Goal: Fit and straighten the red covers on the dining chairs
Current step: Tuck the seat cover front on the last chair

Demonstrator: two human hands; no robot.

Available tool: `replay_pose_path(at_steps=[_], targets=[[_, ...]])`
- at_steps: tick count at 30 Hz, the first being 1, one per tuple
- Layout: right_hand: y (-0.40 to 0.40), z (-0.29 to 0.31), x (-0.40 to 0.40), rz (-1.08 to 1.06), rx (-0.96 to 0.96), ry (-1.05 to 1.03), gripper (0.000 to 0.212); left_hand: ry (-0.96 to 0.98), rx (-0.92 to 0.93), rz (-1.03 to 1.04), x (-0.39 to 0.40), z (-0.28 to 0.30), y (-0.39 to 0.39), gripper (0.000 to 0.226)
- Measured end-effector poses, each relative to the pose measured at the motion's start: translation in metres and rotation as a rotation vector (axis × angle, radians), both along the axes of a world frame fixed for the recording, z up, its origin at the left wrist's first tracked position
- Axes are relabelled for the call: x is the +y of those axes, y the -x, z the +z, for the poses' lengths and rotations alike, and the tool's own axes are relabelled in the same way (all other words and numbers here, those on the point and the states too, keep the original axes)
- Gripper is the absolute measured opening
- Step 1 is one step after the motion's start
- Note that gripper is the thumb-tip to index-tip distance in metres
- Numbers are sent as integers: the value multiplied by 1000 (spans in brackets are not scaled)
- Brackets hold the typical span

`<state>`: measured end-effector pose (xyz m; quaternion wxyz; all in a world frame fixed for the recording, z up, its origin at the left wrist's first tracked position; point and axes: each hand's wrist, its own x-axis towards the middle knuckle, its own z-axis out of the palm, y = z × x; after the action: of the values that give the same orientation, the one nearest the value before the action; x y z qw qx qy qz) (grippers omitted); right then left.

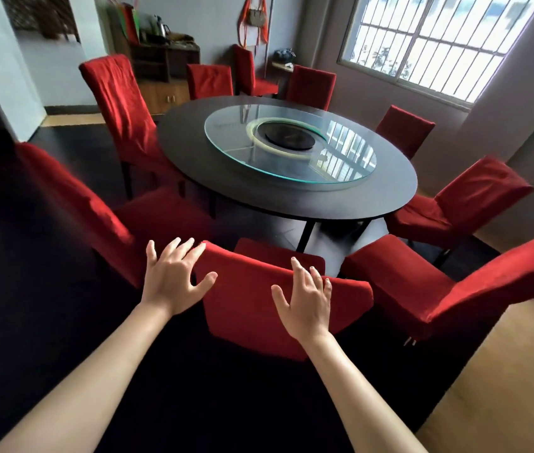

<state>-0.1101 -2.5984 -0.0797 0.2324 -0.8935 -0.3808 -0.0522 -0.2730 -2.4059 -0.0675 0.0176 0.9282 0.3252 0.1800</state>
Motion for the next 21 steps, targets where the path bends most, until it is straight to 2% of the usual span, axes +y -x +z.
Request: replay_pose_path(at_steps=[12,21], targets=[[69,3,50,231,39,-26,71,-53,-61,282,20,17,118,84],[147,20,178,370,1,-75,70,-67,-92,371,119,28,212,82]])
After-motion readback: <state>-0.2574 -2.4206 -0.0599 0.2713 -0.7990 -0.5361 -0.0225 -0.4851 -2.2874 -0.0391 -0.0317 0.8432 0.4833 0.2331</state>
